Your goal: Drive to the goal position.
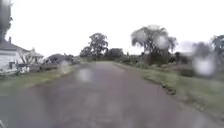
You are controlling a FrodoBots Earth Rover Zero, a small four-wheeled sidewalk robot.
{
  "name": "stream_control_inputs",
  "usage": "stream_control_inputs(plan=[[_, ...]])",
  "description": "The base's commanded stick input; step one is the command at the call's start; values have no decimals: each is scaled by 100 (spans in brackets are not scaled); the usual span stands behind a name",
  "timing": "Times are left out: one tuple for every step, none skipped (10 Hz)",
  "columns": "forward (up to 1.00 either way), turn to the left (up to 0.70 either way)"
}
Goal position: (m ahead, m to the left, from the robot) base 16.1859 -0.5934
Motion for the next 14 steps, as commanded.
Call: stream_control_inputs(plan=[[100, 0], [100, 0], [100, 0], [100, 0], [100, 0], [100, 0], [100, 0], [100, 0], [100, 0], [100, 0], [100, 0], [100, 0], [100, 0], [100, 0]])
